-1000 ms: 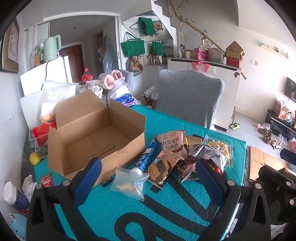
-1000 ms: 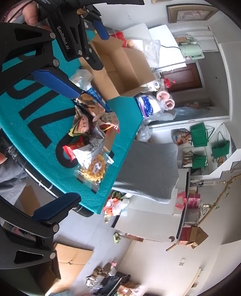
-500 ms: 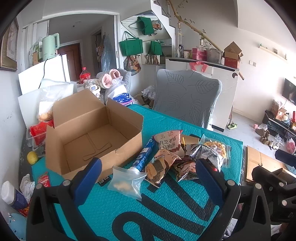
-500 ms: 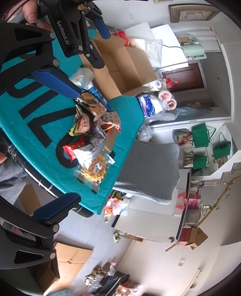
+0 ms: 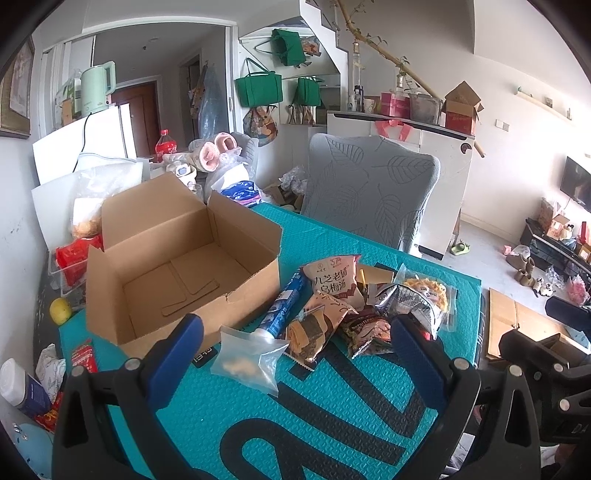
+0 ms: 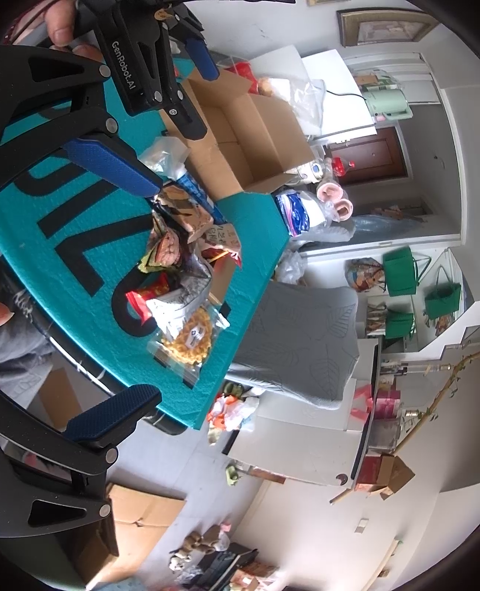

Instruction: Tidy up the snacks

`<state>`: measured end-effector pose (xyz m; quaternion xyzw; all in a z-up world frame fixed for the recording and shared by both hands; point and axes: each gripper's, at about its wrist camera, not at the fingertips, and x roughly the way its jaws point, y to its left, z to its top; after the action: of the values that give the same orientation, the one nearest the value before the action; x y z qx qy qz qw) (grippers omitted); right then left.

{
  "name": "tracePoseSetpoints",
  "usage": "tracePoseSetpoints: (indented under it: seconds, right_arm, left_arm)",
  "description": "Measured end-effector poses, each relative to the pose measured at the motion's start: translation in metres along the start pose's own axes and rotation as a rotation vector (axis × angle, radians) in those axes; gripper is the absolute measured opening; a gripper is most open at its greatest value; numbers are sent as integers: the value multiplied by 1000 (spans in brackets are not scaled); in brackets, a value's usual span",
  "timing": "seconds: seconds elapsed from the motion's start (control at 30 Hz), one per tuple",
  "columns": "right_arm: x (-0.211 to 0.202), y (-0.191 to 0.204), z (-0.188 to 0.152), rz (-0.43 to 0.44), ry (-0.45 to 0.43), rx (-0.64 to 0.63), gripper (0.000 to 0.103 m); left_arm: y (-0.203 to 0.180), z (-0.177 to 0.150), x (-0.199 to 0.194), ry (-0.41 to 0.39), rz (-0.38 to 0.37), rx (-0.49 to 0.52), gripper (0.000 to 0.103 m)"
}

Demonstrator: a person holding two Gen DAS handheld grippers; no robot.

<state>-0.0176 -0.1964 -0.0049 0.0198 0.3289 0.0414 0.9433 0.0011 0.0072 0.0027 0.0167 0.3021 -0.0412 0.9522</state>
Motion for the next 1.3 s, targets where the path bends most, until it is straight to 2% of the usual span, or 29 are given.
tracePoseSetpoints:
  seconds: [1.3]
  right_arm:
    - [0, -2, -2, 0, 0, -2, 103]
  left_arm:
    - [-3, -2, -7, -15, -12, -2, 103]
